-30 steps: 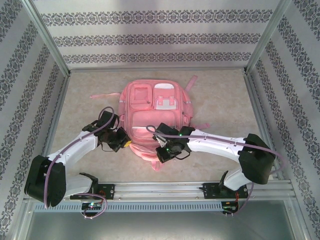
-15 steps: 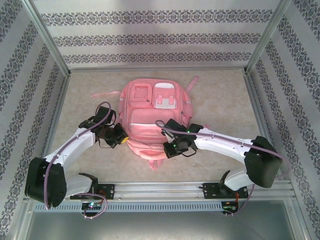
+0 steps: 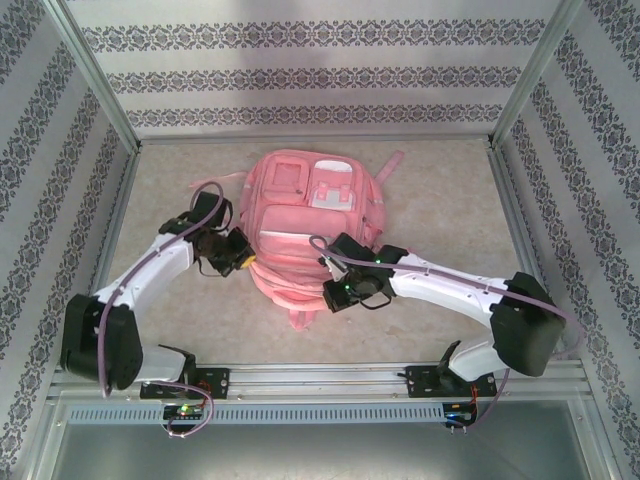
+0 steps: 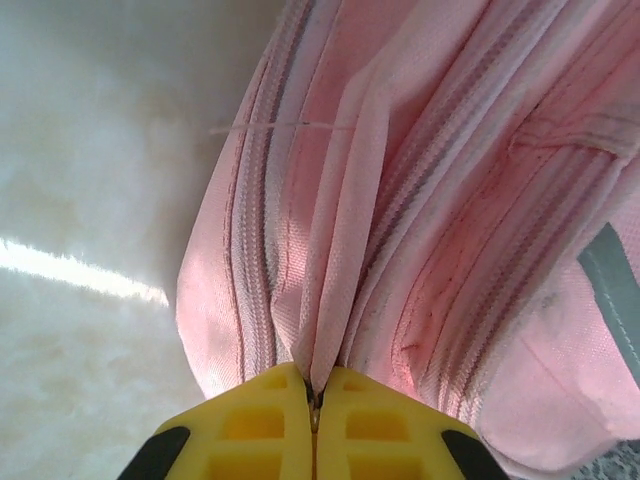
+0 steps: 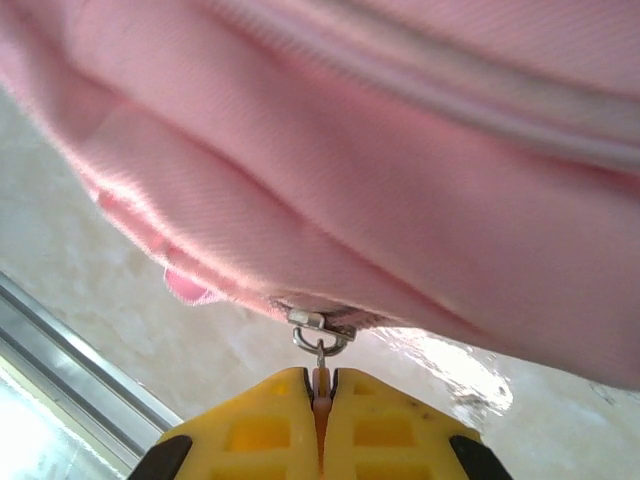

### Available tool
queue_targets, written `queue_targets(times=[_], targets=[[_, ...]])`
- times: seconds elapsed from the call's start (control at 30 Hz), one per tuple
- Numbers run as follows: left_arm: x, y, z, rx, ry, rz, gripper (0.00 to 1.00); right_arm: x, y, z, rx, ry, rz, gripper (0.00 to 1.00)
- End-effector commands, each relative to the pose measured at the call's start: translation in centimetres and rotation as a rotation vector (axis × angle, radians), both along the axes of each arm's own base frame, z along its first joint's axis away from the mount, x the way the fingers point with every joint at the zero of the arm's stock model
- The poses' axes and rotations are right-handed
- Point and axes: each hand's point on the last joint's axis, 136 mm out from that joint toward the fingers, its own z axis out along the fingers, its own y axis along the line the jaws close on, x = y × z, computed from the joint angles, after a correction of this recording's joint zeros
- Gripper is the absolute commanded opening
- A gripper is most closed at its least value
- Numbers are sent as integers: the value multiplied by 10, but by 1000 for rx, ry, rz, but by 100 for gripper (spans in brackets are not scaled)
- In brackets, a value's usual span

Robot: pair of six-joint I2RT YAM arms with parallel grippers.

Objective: Pack the student bag

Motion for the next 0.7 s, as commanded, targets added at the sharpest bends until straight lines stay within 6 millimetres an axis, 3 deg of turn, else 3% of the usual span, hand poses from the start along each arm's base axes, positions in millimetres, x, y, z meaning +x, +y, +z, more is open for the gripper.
queue_targets(times=[0.0, 0.13, 0.2, 0.3, 0.4, 0.53, 0.67], targets=[[51, 12, 36, 58, -164, -33, 14, 10, 36, 23, 96, -14, 21, 0], [70, 26, 50, 56, -175, -18, 36, 32, 84, 35, 189, -4, -15, 0], [65, 33, 55, 54, -169, 14, 48, 45, 100, 37, 199, -10, -34, 0], [42, 35, 53, 24, -135, 68, 62, 60, 117, 41, 220, -21, -63, 0], [10, 30, 35, -48, -44, 139, 65, 65, 123, 40, 227, -17, -76, 0], [-27, 8, 13, -100, 91, 146, 66, 63, 120, 31, 210, 1, -77, 0], [-35, -4, 13, -87, 117, 130, 66, 60, 116, 22, 203, 13, -83, 0]])
